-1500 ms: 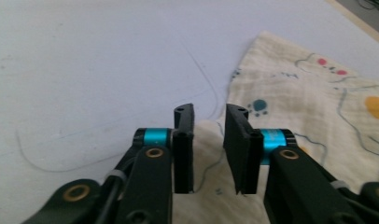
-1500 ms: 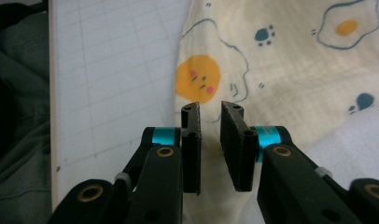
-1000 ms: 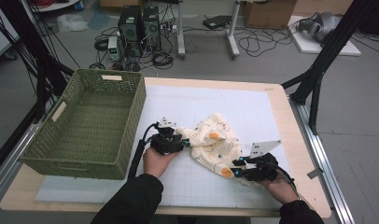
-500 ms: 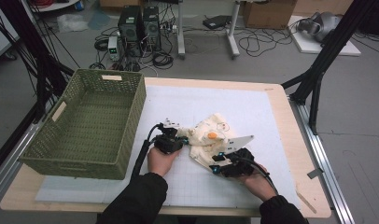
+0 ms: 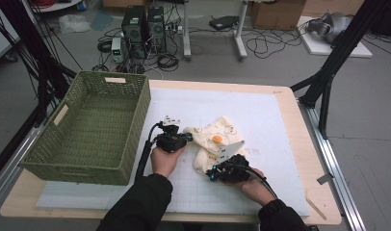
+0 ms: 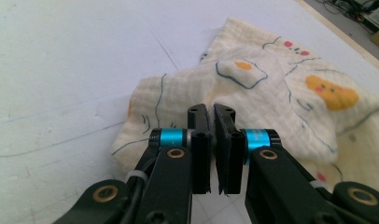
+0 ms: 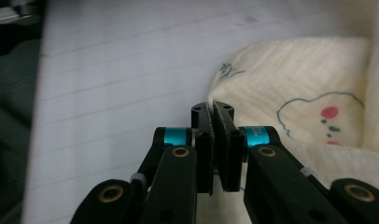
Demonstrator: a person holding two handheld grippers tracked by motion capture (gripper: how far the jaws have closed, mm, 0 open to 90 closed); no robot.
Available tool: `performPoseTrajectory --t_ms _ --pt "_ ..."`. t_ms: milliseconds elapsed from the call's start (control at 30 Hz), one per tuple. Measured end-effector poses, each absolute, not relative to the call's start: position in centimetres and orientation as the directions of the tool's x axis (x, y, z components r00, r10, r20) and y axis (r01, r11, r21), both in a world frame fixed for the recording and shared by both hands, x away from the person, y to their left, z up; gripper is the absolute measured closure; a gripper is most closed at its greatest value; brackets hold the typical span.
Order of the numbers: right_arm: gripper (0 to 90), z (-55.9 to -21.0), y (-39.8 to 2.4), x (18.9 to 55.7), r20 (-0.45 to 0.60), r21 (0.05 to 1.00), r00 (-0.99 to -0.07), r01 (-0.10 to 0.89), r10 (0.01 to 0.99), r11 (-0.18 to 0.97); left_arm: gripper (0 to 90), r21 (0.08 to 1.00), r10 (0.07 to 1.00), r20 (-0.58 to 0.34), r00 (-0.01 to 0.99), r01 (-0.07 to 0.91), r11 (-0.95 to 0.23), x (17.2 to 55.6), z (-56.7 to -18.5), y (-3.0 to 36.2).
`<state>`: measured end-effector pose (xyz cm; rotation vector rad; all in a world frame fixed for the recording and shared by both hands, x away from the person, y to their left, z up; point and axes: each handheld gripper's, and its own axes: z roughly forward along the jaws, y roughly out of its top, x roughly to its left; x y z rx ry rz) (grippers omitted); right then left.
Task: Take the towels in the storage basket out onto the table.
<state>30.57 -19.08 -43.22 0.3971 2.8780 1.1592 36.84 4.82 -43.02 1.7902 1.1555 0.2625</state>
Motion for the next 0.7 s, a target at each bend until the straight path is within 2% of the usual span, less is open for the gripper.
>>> performPoseTrajectory --t_ms 333,400,467,533,700 --pt "86.8 -42.5 -17.7 27.7 0.164 0.731 -0.986 0.14 0.028 0.668 84.9 0.802 0.815 -0.3 0.497 0.593 -0.066 37.3 -43.3 5.0" --pt "76.6 -42.5 -17.7 27.6 0.147 0.725 -0.988 0.138 0.044 0.675 84.0 0.798 0.811 -0.299 0.503 0.598 -0.077 37.3 -43.4 5.0" --pt "72.7 -42.4 -18.4 28.0 0.152 0.73 -0.985 0.169 0.084 0.662 80.3 0.798 0.805 -0.289 0.518 0.595 -0.097 37.1 -43.3 4.9" --pt "69.8 -42.1 -19.4 28.5 0.148 0.745 -0.981 0.194 0.125 0.638 74.2 0.799 0.798 -0.283 0.533 0.591 -0.111 37.0 -43.2 4.9" --pt "66.1 -41.5 -23.0 29.5 0.129 0.762 -0.959 0.26 0.254 0.593 68.3 0.803 0.777 -0.266 0.571 0.577 -0.149 36.0 -42.6 4.9"
